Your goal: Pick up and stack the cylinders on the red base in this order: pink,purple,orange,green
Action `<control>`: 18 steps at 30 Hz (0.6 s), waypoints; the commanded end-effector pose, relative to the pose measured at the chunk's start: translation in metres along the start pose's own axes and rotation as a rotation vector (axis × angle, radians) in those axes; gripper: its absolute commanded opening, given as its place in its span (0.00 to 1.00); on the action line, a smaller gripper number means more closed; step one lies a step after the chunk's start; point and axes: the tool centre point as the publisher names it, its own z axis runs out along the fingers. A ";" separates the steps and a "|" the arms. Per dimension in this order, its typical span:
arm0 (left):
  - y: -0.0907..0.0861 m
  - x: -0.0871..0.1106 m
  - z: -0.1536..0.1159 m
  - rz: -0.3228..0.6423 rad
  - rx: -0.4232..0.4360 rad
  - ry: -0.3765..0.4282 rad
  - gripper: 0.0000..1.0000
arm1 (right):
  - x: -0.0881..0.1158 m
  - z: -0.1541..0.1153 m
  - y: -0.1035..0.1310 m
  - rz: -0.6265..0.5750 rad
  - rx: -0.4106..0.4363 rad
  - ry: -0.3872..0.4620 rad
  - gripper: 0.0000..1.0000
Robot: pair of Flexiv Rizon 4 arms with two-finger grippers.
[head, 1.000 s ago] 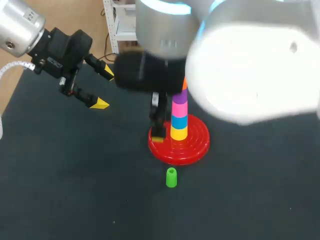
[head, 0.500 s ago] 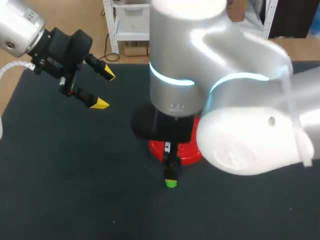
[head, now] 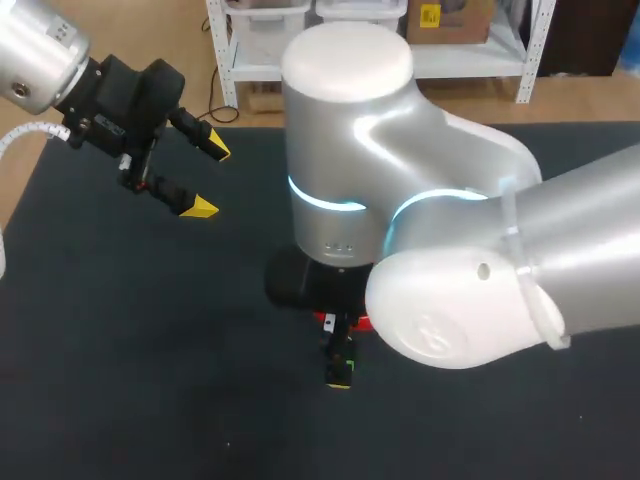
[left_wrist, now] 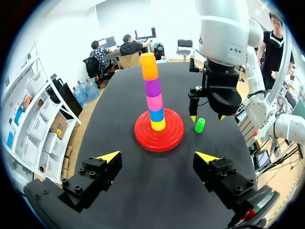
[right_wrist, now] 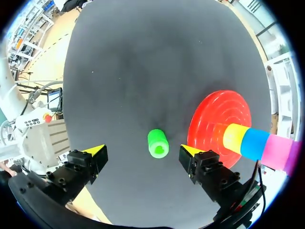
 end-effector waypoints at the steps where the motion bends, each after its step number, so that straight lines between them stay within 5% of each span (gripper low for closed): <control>1: 0.001 0.000 0.000 0.001 0.002 0.000 1.00 | -0.002 0.005 -0.004 0.003 -0.006 0.003 1.00; 7: 0.001 0.000 0.000 0.001 0.002 0.000 1.00 | -0.003 0.005 -0.010 0.023 -0.007 0.007 0.99; 8: 0.001 0.000 0.000 0.001 0.002 0.000 1.00 | -0.003 0.005 -0.011 0.026 -0.007 0.011 0.75; 10: 0.001 0.000 0.000 0.001 0.002 0.000 1.00 | -0.002 0.005 -0.012 0.028 -0.007 0.013 0.62; 18: 0.001 0.000 0.000 0.001 0.002 0.000 1.00 | -0.005 0.006 -0.013 0.028 -0.006 0.014 0.47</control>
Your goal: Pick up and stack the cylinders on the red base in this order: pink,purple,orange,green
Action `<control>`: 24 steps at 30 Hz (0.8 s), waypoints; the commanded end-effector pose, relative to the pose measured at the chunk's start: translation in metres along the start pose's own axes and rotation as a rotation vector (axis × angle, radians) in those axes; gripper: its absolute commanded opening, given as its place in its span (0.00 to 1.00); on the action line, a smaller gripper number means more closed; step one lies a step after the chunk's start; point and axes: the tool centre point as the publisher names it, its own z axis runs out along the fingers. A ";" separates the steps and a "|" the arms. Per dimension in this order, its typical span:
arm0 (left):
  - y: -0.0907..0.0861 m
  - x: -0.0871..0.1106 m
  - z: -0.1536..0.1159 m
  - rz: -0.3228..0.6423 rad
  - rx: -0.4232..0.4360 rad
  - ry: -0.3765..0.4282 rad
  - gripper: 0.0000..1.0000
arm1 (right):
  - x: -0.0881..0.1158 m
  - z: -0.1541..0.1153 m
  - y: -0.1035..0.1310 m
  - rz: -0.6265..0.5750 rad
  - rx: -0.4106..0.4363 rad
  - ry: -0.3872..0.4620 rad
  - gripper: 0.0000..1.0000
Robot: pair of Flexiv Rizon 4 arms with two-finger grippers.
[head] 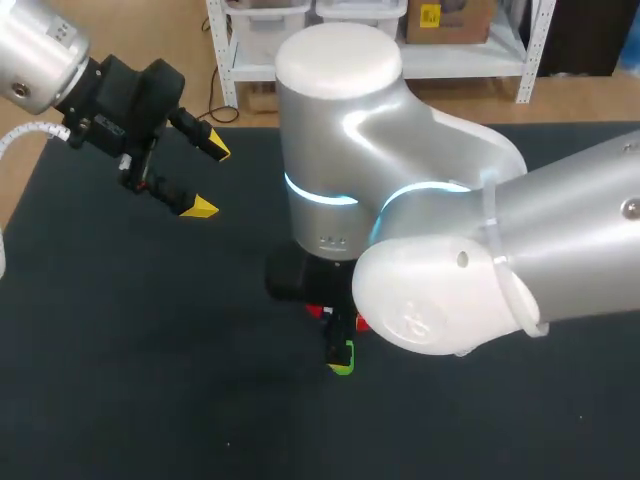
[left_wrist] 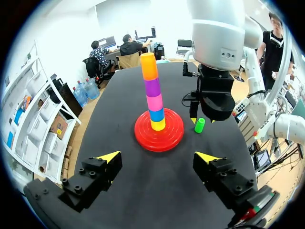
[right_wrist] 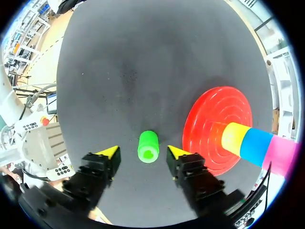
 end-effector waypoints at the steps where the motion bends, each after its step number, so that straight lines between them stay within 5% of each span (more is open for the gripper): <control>1: 0.001 0.000 0.000 0.001 0.002 0.000 1.00 | -0.002 0.001 0.000 -0.001 -0.002 0.002 0.47; 5: 0.001 0.000 0.000 0.001 0.002 0.000 1.00 | -0.003 0.001 0.000 0.003 -0.002 0.008 0.45; 7: 0.001 0.000 0.000 0.001 0.002 0.000 1.00 | -0.003 0.002 0.000 0.015 0.001 0.017 0.35; 9: 0.001 0.000 0.000 0.001 0.002 0.000 1.00 | -0.002 0.003 0.000 0.024 0.003 0.020 0.00; 16: 0.001 0.000 0.000 0.001 0.002 0.000 1.00 | 0.005 -0.023 0.003 0.050 0.018 0.018 0.00; 24: 0.001 0.000 0.000 0.001 0.002 0.000 1.00 | 0.018 -0.116 0.004 0.079 0.026 0.004 0.00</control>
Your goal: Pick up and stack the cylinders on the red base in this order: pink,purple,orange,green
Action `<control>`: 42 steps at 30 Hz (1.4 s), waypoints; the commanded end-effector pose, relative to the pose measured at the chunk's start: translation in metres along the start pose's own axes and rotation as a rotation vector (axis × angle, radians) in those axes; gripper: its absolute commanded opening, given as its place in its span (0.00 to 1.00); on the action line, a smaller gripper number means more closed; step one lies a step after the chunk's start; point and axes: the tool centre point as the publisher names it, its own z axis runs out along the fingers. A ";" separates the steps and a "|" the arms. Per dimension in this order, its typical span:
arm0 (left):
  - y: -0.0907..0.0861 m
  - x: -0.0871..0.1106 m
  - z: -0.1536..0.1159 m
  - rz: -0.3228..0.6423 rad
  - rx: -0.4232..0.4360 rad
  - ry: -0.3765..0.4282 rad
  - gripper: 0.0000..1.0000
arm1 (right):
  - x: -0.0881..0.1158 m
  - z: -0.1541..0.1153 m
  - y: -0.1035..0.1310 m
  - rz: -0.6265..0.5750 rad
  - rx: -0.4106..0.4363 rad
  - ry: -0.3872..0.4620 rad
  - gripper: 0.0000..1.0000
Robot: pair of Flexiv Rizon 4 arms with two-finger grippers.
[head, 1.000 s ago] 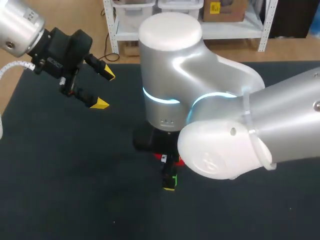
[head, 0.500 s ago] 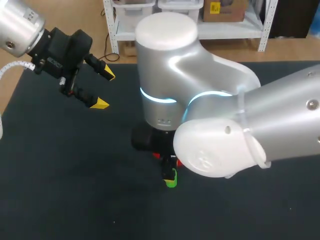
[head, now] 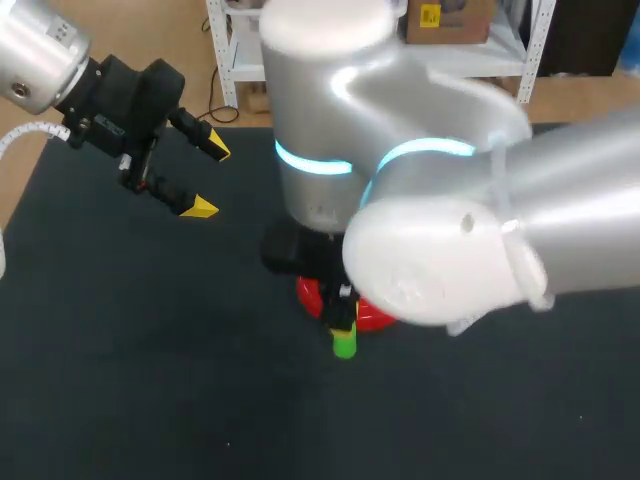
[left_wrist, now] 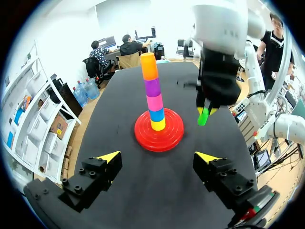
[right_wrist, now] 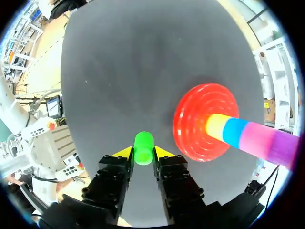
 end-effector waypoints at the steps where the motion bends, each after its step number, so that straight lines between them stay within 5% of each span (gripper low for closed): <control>1: 0.001 0.000 0.000 0.001 0.002 0.000 1.00 | 0.018 -0.072 0.003 0.003 -0.003 -0.014 0.00; 11: 0.001 0.000 0.000 0.001 0.002 0.000 1.00 | 0.022 -0.183 -0.032 0.017 0.113 -0.050 0.00; 19: 0.001 0.000 0.000 0.001 0.002 0.000 1.00 | 0.013 -0.228 -0.074 0.074 0.159 -0.087 0.00; 42: 0.001 0.000 0.000 0.001 0.002 0.000 1.00 | 0.001 -0.199 -0.114 0.166 0.141 -0.105 0.00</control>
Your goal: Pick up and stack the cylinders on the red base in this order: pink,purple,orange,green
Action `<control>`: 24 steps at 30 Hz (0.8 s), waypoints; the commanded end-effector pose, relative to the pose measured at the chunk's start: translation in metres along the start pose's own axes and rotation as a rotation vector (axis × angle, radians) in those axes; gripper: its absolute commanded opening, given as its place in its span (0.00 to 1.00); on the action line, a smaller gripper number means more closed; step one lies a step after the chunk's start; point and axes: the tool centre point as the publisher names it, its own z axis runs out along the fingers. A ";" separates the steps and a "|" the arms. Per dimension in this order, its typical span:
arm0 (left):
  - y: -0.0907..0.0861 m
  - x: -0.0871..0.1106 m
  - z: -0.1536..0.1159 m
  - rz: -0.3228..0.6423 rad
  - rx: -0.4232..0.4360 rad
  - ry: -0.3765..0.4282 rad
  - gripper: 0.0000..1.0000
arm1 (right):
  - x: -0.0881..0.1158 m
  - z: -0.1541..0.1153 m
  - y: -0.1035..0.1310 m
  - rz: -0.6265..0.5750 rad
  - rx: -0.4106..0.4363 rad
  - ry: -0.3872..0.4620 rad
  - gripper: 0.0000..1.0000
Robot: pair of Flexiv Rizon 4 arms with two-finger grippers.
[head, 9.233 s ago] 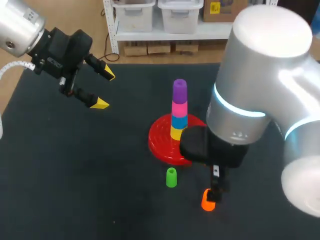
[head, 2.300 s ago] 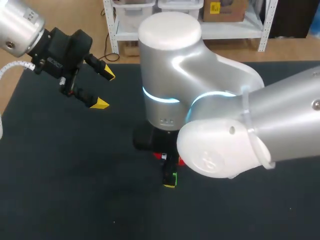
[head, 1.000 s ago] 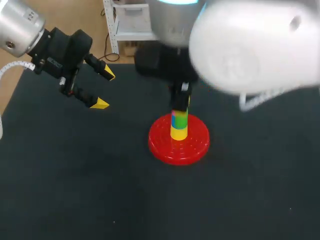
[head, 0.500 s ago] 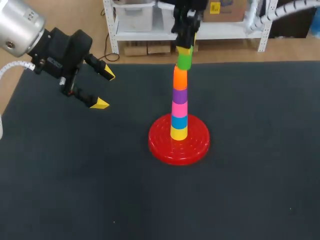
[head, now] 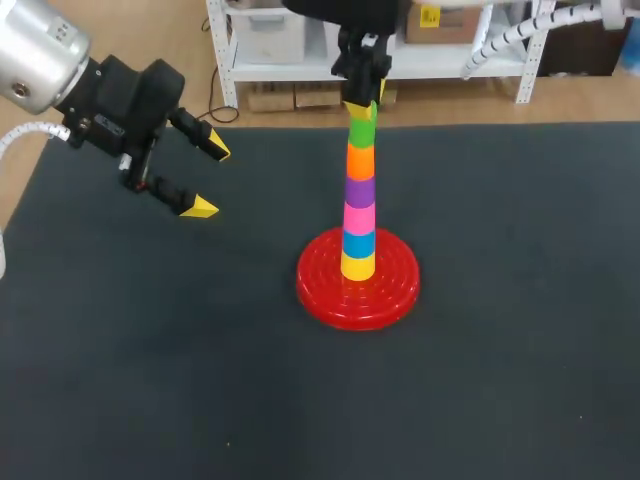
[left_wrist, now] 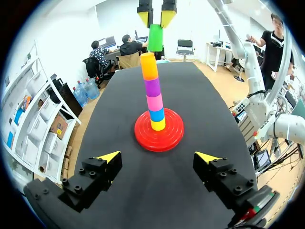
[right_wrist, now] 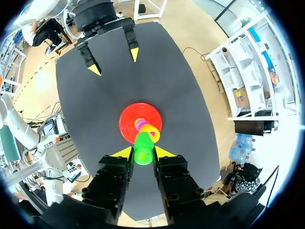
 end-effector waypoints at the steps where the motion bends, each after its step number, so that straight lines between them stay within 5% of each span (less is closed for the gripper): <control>1: 0.001 0.000 0.000 0.001 0.002 0.000 1.00 | 0.002 0.003 -0.001 0.002 0.001 -0.005 0.00; 24: 0.001 0.000 0.000 0.001 0.002 0.000 1.00 | -0.003 0.008 -0.011 0.033 0.002 -0.001 0.00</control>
